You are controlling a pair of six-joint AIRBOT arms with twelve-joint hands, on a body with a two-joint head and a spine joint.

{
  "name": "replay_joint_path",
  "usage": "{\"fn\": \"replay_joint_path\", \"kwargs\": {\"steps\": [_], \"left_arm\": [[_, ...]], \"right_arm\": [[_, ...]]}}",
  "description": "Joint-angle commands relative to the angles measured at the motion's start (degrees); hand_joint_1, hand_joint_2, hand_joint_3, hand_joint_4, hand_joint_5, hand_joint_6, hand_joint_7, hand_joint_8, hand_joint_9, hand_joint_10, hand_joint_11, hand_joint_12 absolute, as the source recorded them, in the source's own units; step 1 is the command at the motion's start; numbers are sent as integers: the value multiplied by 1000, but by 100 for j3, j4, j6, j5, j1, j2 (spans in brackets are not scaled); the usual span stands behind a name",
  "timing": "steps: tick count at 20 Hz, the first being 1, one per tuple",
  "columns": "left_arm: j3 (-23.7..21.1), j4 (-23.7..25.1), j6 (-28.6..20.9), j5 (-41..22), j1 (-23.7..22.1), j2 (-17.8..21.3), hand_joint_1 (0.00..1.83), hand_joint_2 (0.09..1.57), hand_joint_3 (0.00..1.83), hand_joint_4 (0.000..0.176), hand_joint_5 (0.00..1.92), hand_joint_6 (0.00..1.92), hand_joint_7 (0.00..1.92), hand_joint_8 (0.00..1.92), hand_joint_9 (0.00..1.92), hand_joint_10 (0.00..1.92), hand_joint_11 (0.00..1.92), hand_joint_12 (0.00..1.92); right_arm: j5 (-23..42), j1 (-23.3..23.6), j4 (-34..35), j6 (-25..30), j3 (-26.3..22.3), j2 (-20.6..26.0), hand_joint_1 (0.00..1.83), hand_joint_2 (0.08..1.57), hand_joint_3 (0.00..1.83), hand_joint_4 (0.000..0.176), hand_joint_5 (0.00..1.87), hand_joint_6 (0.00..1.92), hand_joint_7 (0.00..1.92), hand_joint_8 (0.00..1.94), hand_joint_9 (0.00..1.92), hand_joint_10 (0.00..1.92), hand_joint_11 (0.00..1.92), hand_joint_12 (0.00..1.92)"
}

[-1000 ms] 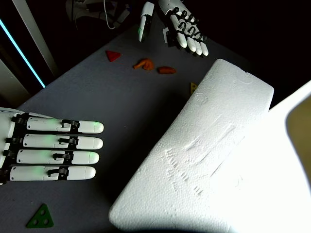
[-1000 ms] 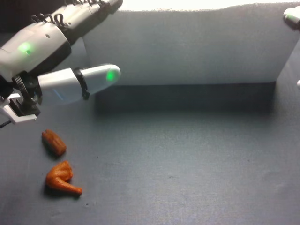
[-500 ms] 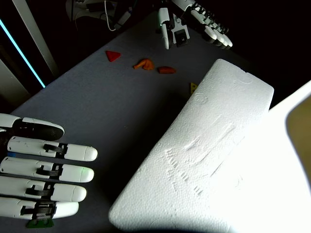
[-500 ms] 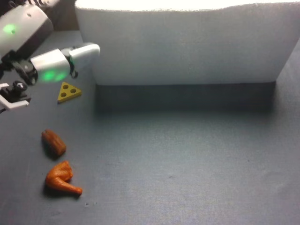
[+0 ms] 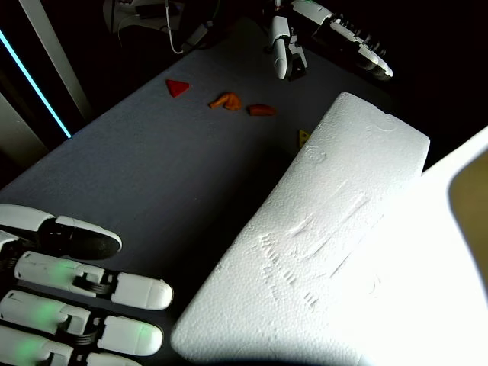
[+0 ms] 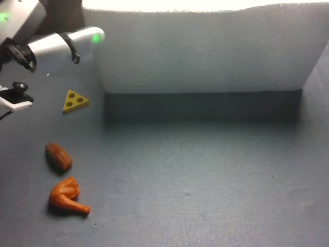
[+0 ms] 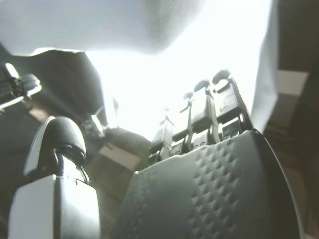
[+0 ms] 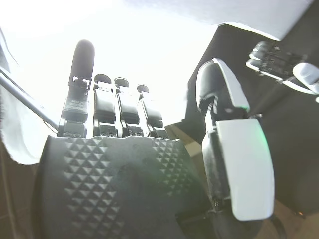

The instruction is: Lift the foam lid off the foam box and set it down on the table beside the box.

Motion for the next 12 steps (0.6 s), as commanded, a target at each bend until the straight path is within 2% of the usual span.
{"fn": "replay_joint_path", "kwargs": {"steps": [1,2,4,5,8,9,10,11,12], "left_arm": [[65,-112,-74,-669,-16,-11,602,1130,0,44,0,0,0,0,0,0,16,8],[102,-170,-94,-657,-15,-36,649,1135,0,35,0,0,0,0,0,0,39,22],[161,-271,-119,-626,-22,-84,687,1142,0,29,0,0,0,0,0,0,4,3],[205,-320,-118,-581,-39,-121,715,1128,0,37,0,0,0,0,0,0,0,0],[353,-499,-191,-491,-48,-233,745,1112,0,44,0,0,0,0,0,0,0,0],[399,-522,-226,-436,-49,-265,747,1116,0,24,0,0,0,0,0,0,0,0],[414,-529,-233,-418,-50,-277,725,1105,0,24,0,0,0,0,0,0,0,0],[452,-555,-247,-364,-52,-313,709,1083,0,36,0,0,0,0,0,0,0,0],[472,-564,-256,-340,-54,-331,702,1070,0,59,0,0,0,0,0,0,0,0]], "right_arm": [[496,135,-22,-85,74,41,626,1233,0,0,0,0,0,0,0,0,0,1258],[422,198,32,-114,124,7,649,1225,0,0,0,0,0,0,34,21,0,1475],[324,264,172,-121,244,-68,601,1217,0,0,0,0,0,0,5,19,0,1595],[277,290,321,-121,336,-127,582,1197,0,0,0,0,0,0,0,3,0,1603],[251,306,638,-96,493,-231,580,1179,0,0,0,0,0,0,0,0,0,1899],[246,306,755,-76,545,-252,577,1169,0,0,0,0,0,0,0,0,0,1917],[244,306,799,-62,566,-255,593,1169,0,0,0,0,0,0,0,0,0,1920],[216,306,916,-21,634,-271,586,1168,0,0,0,0,0,0,0,0,0,1921],[206,306,950,30,668,-285,598,1169,0,0,0,0,0,0,0,0,0,1921]]}}
